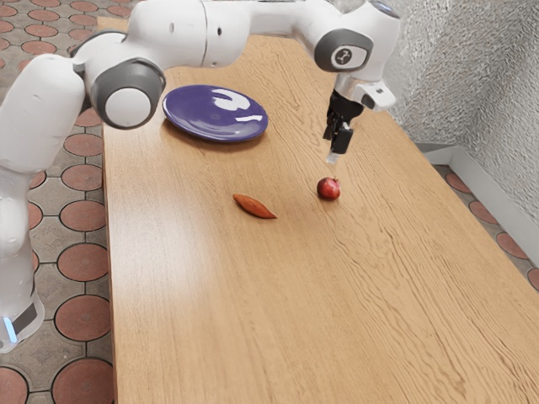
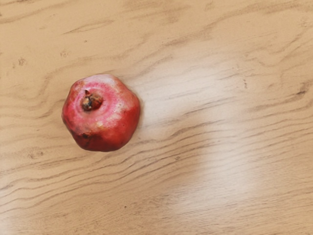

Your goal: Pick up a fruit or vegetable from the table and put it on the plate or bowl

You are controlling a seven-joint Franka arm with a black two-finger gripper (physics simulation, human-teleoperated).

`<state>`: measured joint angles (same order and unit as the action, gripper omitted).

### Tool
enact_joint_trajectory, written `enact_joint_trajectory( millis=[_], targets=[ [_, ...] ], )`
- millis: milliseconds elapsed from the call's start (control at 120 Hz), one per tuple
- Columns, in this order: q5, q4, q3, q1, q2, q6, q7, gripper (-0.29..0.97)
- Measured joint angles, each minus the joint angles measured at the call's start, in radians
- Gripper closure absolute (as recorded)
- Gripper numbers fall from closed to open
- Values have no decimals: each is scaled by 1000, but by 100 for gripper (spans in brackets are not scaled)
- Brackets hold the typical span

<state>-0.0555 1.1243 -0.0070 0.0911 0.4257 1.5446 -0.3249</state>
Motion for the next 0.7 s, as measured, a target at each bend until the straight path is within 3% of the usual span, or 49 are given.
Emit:
enact_joint_trajectory(
  millis=[342,700],
  targets=[
    [-7,0,-1,29,109,91,-360,0],
    [-4,-20,-26,61,182,193,-608,0]
  ],
)
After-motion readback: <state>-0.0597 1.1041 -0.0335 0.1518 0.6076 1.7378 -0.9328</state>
